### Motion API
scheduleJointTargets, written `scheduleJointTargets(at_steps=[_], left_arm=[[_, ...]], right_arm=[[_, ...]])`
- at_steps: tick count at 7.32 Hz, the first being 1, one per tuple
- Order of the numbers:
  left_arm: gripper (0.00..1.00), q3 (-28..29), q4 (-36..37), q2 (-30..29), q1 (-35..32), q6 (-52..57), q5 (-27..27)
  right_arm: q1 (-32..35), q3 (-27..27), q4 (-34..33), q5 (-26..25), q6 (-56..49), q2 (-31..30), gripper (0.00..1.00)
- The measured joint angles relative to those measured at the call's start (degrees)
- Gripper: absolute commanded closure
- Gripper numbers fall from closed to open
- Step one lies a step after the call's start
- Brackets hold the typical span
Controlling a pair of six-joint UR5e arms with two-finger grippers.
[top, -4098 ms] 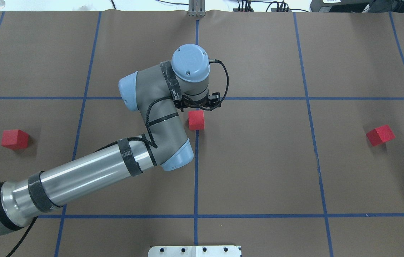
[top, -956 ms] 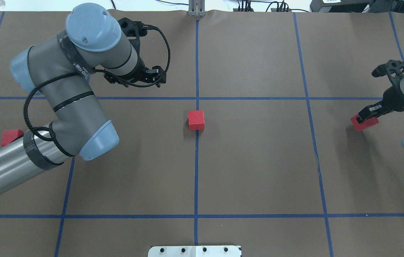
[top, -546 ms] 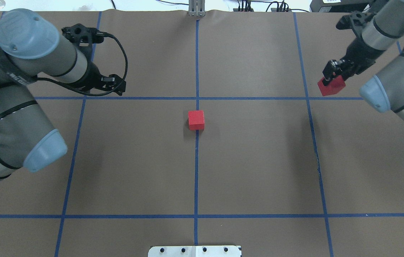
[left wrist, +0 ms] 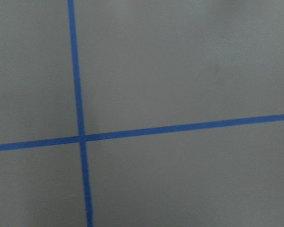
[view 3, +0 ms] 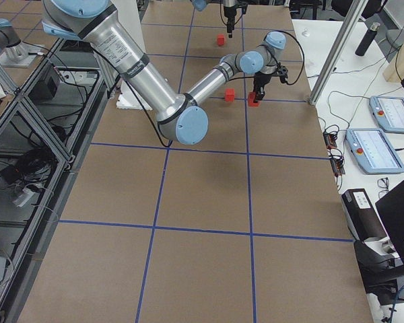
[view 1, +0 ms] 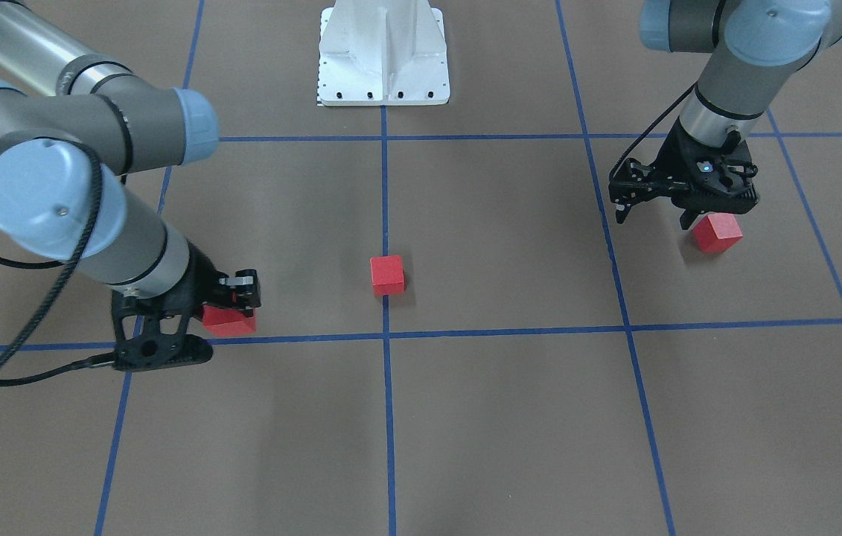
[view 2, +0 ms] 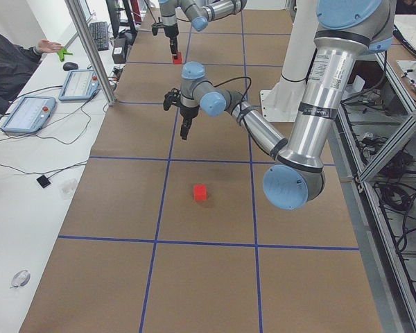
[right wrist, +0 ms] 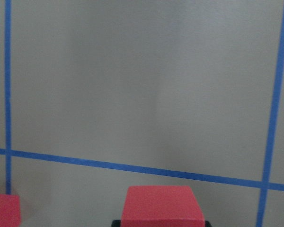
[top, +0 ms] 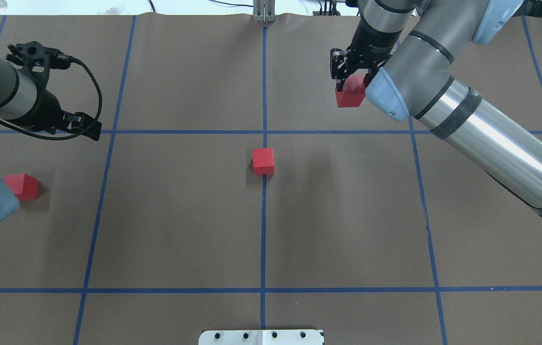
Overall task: Form red blocks into L shape at center
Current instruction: 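Carry the cube toward the center cube while the left arm draws back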
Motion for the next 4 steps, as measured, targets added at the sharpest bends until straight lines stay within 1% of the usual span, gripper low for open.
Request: scheduleJointTargets(at_steps=[2,4], left_arm=[[0.01,0.1,0.0,0.2,-0.4,0.3,-0.3],[0.01,0.4,0.0,0.2,-0.8,0.4,-0.4]], right_arm=[[-5.0,2.3,-0.3,-1.3,6.9,1.8,1.0],[-11.6,3.9,-0.3,-2.6,15.3,2.4,1.0]])
